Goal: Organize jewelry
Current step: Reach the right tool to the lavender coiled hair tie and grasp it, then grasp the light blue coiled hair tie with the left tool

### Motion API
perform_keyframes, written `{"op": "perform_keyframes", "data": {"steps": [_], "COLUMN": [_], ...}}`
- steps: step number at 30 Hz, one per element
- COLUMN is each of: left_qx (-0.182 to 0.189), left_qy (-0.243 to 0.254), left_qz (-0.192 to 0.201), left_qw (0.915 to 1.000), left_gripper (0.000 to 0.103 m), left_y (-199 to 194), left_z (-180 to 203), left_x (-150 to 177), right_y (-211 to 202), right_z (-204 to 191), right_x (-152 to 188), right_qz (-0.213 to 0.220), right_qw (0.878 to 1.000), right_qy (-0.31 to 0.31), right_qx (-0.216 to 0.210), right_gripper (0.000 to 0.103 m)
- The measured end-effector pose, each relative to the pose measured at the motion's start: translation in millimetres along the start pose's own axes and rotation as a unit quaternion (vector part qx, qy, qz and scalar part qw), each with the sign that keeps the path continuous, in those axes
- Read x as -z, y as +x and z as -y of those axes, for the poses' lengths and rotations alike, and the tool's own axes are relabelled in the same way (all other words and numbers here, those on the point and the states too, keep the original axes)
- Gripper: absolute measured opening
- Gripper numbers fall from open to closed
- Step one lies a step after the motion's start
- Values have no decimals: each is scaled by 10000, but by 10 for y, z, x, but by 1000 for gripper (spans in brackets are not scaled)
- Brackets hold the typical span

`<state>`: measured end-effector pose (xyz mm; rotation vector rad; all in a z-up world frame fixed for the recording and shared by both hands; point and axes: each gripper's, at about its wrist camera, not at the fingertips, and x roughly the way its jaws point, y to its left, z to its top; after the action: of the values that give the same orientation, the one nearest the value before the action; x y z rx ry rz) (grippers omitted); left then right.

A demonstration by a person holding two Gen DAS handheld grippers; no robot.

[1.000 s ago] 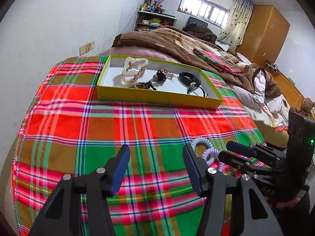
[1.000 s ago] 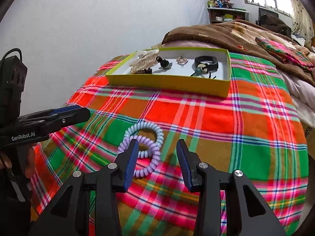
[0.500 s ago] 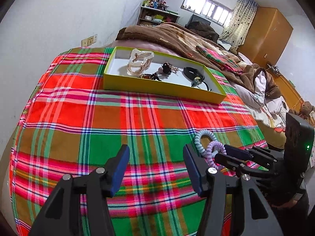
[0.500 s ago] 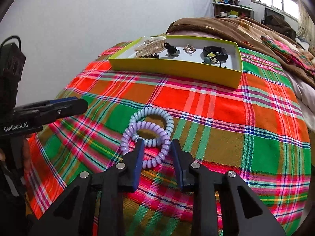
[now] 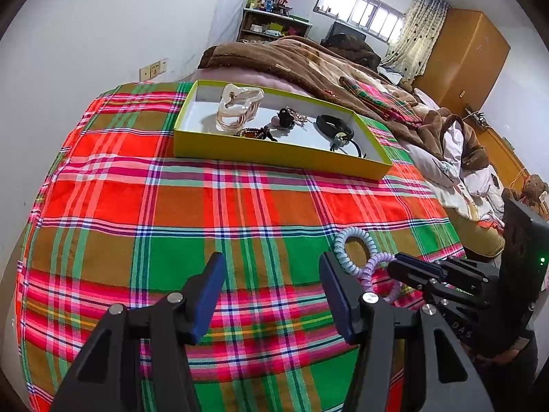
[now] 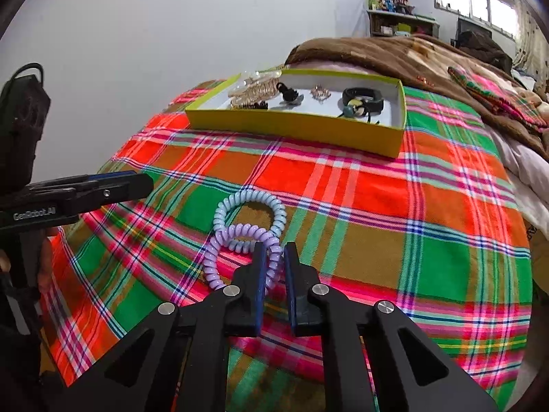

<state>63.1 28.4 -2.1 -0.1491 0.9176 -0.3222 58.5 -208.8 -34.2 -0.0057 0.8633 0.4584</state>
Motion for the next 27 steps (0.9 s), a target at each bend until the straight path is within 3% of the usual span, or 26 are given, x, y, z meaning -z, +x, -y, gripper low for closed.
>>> {"op": "perform_keyframes", "data": {"steps": [6, 11, 20, 27], "left_qx": [97, 473, 247, 82], "left_qy": [94, 68, 618, 678], "left_qz": [-42, -197, -541, -681], "left_qw": [9999, 9987, 9963, 9953], "left_gripper": [59, 59, 58, 58], "left_y": [38, 130, 444, 573], "left_z": [107, 223, 620, 672], "left_x": [-31, -96, -131, -80], "right_y": [-118, -202, -295, -311], "right_z": [137, 277, 558, 664], "right_x": [8, 13, 88, 110], "right_qz": [217, 346, 397, 267], "right_qw": [9996, 9988, 9972, 9963], "right_qy": [166, 308, 496, 343], "right_qx": [73, 176, 405, 745], "right_gripper": [10, 10, 10, 10]}}
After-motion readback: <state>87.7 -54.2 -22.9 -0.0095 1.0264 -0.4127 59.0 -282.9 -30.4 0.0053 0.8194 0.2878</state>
